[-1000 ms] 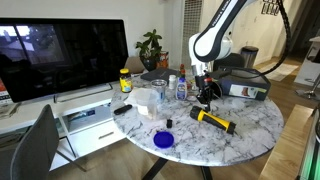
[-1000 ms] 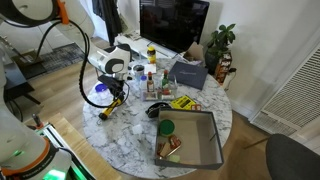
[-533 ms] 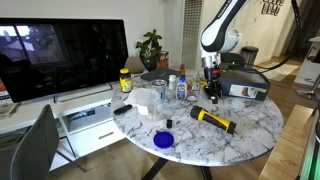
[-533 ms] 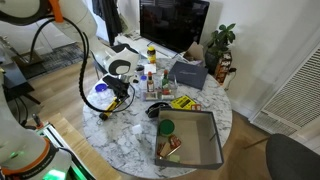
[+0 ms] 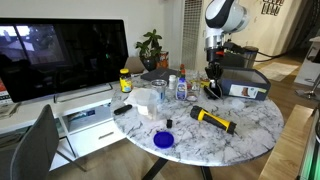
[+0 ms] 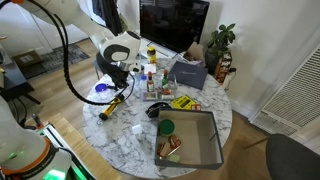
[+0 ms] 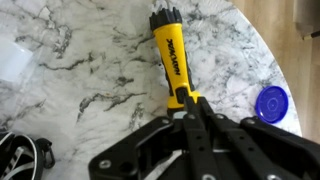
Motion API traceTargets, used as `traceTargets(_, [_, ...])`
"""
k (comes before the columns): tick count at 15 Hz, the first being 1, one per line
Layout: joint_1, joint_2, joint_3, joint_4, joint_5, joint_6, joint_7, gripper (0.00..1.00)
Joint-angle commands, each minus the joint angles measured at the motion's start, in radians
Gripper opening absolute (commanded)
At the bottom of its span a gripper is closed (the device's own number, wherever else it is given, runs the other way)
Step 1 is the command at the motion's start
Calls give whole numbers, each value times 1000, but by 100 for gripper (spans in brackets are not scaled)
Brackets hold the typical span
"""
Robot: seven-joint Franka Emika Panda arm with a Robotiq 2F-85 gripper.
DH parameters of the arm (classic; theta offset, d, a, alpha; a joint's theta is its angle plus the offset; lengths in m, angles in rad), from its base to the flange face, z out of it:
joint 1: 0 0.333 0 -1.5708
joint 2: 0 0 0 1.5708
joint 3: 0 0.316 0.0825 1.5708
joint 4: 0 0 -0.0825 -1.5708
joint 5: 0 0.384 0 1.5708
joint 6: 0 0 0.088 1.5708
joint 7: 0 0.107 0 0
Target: Turn of the flashlight
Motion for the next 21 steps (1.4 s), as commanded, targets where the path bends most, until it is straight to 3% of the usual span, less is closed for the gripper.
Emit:
traceTargets(1, [28,-129,-20,-28,10,-38,-1,40])
traceTargets(9, [81,-363,-38,-63,11,-84,-2,99])
traceTargets(14, [80,-528,-59,-154,-49,-12,61,100])
traceTargets(15, [96,-430,-66,-69,-34,-49,42,100])
traceTargets(21, [97,-508,-80,-124,-44,-34,47,100])
